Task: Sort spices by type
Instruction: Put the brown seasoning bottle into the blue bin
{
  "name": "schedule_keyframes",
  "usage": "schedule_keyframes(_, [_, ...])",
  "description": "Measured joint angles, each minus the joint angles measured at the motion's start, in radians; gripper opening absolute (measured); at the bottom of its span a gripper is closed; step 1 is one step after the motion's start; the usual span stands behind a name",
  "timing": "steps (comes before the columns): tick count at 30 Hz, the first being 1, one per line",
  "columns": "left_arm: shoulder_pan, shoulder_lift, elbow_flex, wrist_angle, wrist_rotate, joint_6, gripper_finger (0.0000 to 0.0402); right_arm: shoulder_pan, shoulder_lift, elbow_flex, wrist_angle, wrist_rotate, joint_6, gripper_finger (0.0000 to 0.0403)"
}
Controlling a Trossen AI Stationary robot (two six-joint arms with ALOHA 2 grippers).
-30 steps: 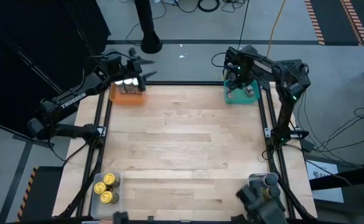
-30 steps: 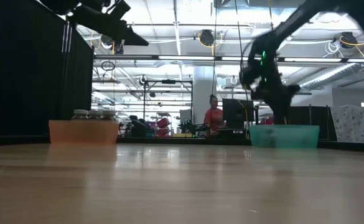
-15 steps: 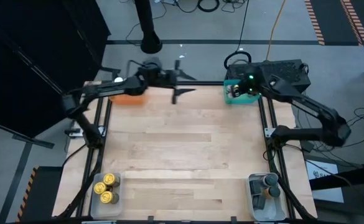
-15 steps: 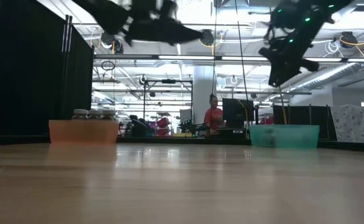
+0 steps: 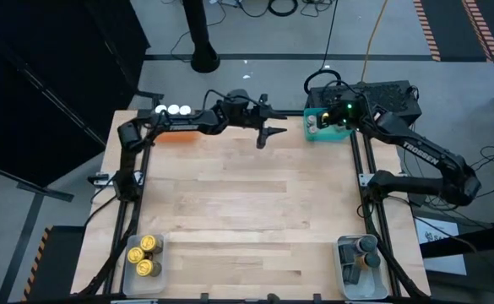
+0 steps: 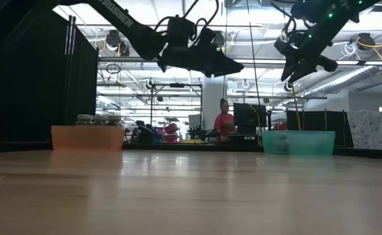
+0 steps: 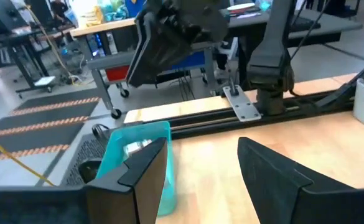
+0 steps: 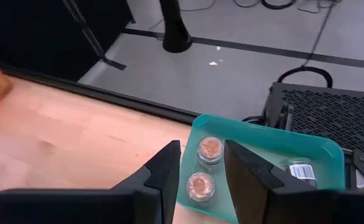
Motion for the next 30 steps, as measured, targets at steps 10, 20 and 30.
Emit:
schedule_keyframes(10, [-0.018, 0.222, 0.246, -0.102, -0.029, -0.03, 0.0163, 0.0, 0.045, 0.0, 0.026, 0.012, -0.02, 0.0106])
schedule_keyframes(20, [-0.019, 0.327, 0.425, -0.271, -0.024, -0.059, 0.0024, -0.002, 0.049, 0.0, 0.025, 0.016, -0.033, 0.0105])
schedule_keyframes(30, [0.117, 0.003, 0.127, -0.177, 0.076, -0.054, 0.0003, -0.014, 0.139, 0.008, 0.029, -0.036, 0.072, 0.0097])
